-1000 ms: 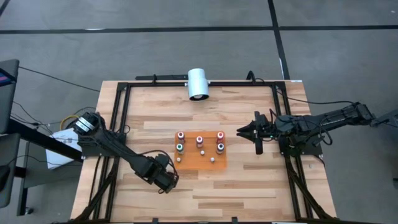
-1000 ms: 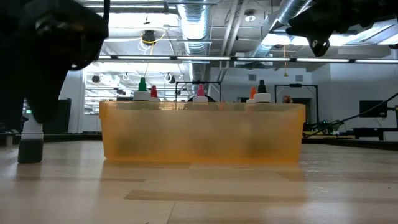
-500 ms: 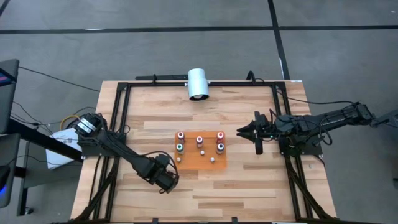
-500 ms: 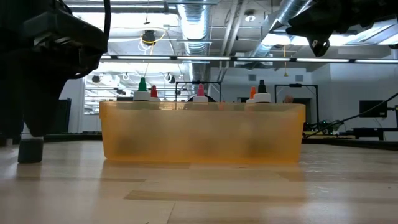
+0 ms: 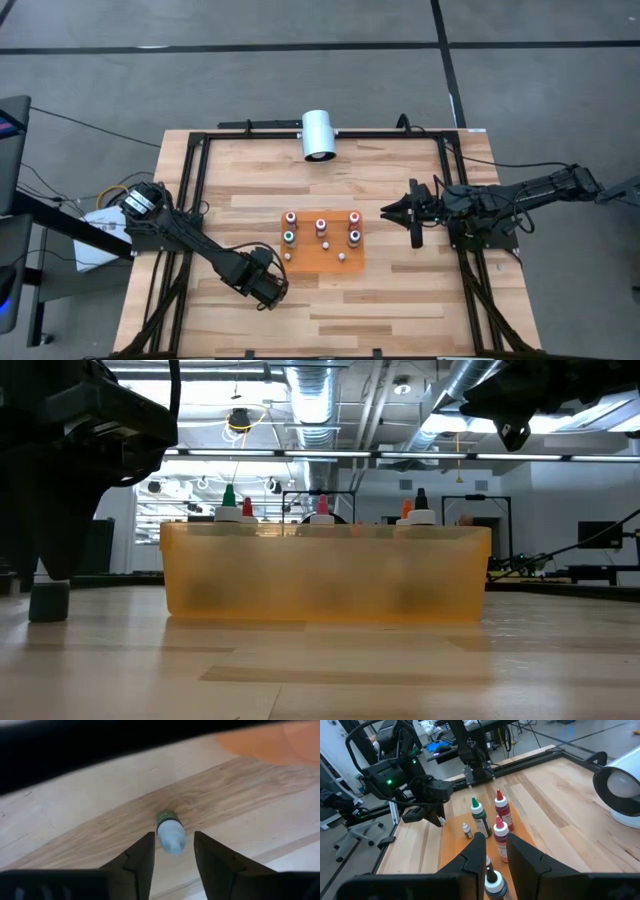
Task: Pick & Place food coloring
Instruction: Put the small green food coloring bottle into the orange container
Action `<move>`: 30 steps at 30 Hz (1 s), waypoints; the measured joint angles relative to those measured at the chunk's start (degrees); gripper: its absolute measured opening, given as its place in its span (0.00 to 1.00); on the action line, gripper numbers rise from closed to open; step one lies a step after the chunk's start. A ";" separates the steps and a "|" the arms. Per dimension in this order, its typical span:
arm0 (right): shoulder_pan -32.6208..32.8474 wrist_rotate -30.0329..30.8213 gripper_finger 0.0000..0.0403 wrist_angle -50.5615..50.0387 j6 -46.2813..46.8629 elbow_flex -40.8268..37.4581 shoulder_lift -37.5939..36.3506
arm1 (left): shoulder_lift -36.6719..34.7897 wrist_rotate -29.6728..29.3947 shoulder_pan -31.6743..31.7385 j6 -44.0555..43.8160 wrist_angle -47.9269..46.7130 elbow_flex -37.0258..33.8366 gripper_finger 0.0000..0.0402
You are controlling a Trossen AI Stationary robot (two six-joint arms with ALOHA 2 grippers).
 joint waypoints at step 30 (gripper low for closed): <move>0.00 -0.02 0.16 0.00 0.02 0.00 0.02 | -0.07 -0.81 0.00 0.06 -0.22 0.04 0.12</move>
